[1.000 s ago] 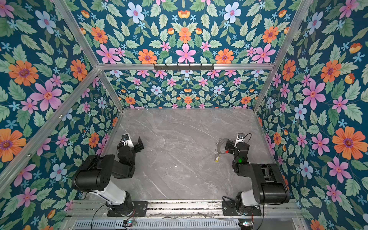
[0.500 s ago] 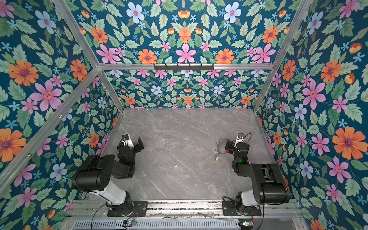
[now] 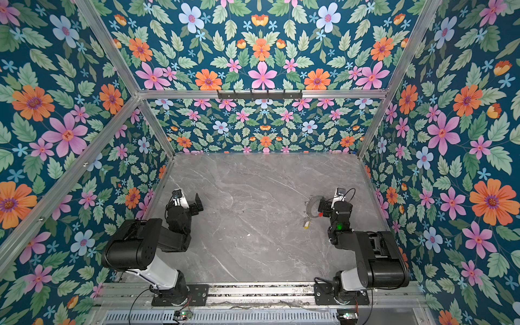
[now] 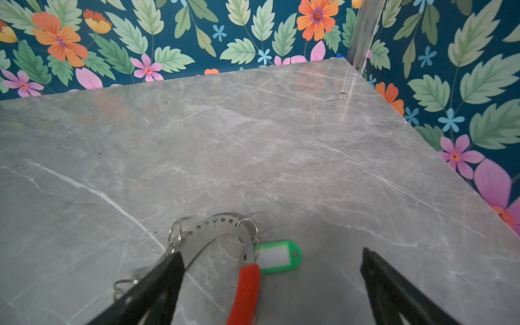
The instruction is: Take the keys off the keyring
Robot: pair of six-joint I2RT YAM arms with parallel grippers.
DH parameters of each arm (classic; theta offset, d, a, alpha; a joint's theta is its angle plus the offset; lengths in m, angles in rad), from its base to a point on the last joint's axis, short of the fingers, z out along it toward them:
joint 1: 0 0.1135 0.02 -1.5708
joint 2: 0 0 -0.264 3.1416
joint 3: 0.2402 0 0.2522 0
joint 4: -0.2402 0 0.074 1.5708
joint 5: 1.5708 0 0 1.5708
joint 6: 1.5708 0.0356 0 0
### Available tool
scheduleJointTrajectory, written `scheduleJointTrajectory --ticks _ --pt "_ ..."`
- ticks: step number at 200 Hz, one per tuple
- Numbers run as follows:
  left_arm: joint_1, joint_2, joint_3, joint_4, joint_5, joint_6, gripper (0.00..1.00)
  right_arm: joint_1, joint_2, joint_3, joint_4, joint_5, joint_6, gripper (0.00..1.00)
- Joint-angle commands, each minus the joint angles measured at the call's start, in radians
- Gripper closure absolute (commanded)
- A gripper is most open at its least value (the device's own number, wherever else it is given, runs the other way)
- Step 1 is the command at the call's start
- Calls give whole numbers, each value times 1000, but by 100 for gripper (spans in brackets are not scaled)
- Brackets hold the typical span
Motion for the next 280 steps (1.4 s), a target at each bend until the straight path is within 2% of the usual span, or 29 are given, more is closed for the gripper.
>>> scheduleJointTrajectory --ticks 1,10,37,62,74,86,92,105,112,118,131,147,158,175,203,220,233,242,255,280 --pt "0 -52 25 -76 -46 -11 0 0 -95 80 -219 72 45 1" --pt "1 -81 50 -151 -51 -11 0 0 -131 133 -340 77 55 1" --pt "1 -159 131 -350 -59 -13 0 1 -190 229 -555 90 124 1" --pt "1 -248 173 -469 -74 -101 0 18 -229 284 -673 186 206 1" --pt "1 -284 172 -466 -97 -209 0 16 -240 323 -762 202 329 1" --pt "3 -318 179 -502 -126 -348 0 9 -252 388 -969 208 538 1" --pt "3 -339 185 -532 -129 -417 0 -2 -252 409 -1025 169 608 1" --pt "3 -391 190 -675 -180 -646 0 -33 -245 407 -973 -29 594 1" --pt "9 -419 202 -778 -215 -782 0 -34 -240 403 -944 -77 581 1" --pt "16 -437 207 -817 -212 -837 0 -34 -238 399 -932 -103 587 1" --pt "34 -464 208 -808 -120 -786 0 -32 -239 395 -926 -153 594 1" --pt "37 -478 245 -905 -85 -782 0 -31 -242 411 -964 -216 558 1" --pt "38 -484 256 -910 -26 -759 0 -32 -236 420 -1001 -253 543 1" --pt "38 -507 240 -875 109 -753 0 -18 -213 424 -1038 -300 519 10" --pt "35 -565 178 -794 271 -817 3 61 -166 429 -1084 -266 465 17" --pt "29 -574 183 -822 394 -831 8 116 -119 457 -1114 -242 433 19" --pt "10 -572 213 -918 458 -815 12 142 -78 483 -1136 -231 419 24" --pt "-11 -576 211 -938 502 -803 19 146 -51 495 -1143 -235 417 27" --pt "-49 -597 181 -943 528 -807 25 152 -19 509 -1154 -232 415 32" --pt "-168 -657 112 -950 493 -789 25 163 40 535 -1158 -213 411 37"
